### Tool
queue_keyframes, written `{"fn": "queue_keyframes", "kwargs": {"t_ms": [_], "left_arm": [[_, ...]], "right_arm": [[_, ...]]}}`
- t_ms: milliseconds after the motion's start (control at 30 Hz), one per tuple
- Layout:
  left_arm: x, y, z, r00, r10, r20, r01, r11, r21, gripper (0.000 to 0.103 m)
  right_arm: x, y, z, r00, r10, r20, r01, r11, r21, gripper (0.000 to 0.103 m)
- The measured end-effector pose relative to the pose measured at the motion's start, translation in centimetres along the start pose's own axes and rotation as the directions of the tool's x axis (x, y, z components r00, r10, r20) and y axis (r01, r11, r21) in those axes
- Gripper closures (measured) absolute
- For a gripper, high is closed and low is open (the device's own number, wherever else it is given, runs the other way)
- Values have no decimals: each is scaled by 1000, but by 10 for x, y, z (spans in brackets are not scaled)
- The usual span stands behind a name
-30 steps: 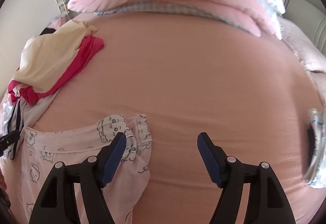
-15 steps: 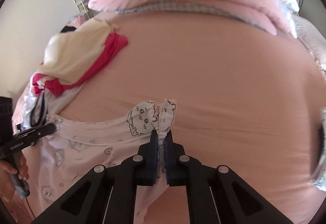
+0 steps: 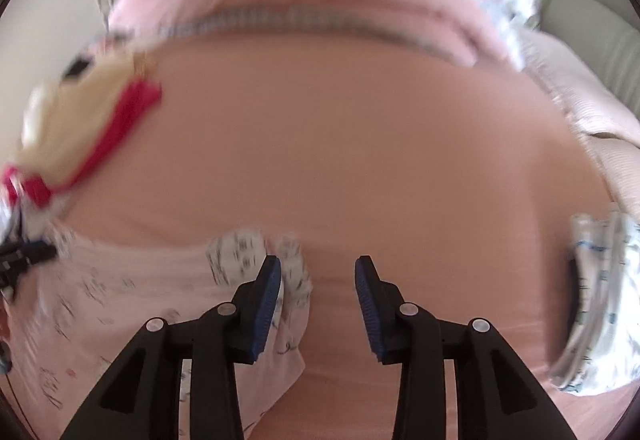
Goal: Fold clothes
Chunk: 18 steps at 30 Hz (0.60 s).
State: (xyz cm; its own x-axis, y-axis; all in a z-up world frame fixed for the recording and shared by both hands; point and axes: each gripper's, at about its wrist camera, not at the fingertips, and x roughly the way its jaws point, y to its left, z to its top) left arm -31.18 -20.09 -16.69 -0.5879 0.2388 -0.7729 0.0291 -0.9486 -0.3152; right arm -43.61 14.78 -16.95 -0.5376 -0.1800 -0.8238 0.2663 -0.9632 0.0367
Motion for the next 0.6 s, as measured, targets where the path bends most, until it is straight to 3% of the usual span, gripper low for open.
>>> {"fn": "queue_keyframes", "kwargs": {"t_ms": [100,200,333,500,533,600], "left_arm": [[14,2,-1,999,24,-46,-23,1000,18,79],[24,1,0,998,6,-62,-5,1000,4,79],[23,1,1,999,-14,-33,13,1000,-12,79],[23,-5,2,1000,18,-19,-18,1000,22,79],[22,-7,2,1000,13,-14,-13,1000,27,79],[19,-6,-2,1000,10,-15,-9,999,32,79]], "right_arm": [[-15,-1,3,998,53,45,-52,998,-21,59],[8,14,3,997,47,-57,-53,993,-101,59],[31,33,1,991,52,-126,-75,979,-190,59],[13,40,-4,1000,-12,-3,10,970,-244,67],[9,38,-4,1000,7,13,-4,971,-239,67],[18,34,-5,996,57,-72,-71,973,-218,67]]}}
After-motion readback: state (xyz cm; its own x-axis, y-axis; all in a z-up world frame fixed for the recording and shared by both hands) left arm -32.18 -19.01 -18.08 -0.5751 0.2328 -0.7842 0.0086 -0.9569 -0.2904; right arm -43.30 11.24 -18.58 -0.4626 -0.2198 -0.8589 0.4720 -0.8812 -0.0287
